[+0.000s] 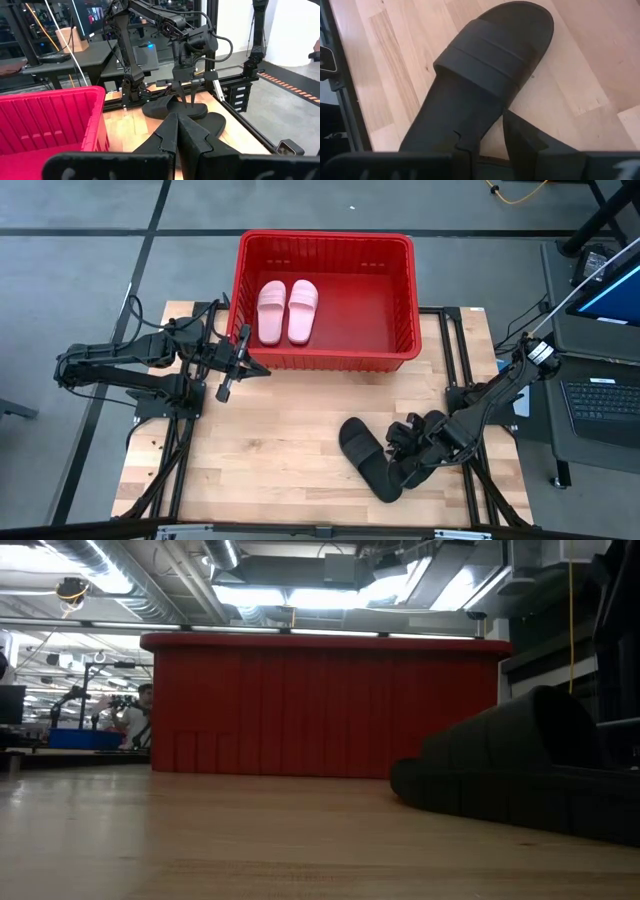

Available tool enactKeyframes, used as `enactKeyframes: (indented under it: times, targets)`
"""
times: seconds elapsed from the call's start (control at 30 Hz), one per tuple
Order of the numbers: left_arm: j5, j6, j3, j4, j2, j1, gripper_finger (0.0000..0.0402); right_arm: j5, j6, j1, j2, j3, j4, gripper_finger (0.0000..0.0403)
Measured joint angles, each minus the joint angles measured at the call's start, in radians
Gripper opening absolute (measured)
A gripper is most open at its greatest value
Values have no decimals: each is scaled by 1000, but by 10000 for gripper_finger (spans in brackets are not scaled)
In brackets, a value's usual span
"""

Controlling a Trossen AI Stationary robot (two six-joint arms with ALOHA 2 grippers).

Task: Pick and place slides into bin
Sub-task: Put the left black slide into the red bin

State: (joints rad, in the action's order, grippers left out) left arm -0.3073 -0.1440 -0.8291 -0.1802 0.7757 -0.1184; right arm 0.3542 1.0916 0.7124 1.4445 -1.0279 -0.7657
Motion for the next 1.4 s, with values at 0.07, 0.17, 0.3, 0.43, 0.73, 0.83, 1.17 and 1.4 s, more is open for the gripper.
enactKeyframes:
  times: [0.07,0.17,0.3,0.43,0.73,0.83,1.17,1.4]
  targets:
    - [0,0,0,0,0,0,2,0,0,0,0,0,-1,94]
    - [0,0,0,0,0,0,2,0,-2,0,0,0,-11,109]
    - [0,0,0,0,0,0,1,0,-17,0,0,0,-35,131]
    - [0,0,0,-2,0,0,2,0,-45,0,0,0,-35,152]
    - [0,0,0,-3,0,0,2,18,-104,-1,0,1,-38,188]
    - [0,0,0,-3,0,0,1,19,-101,-3,-1,21,-31,190]
    - [0,4,0,-3,0,0,2,19,-109,-22,-1,128,129,190]
    - [0,4,0,-4,0,0,1,19,-158,-23,0,156,152,190]
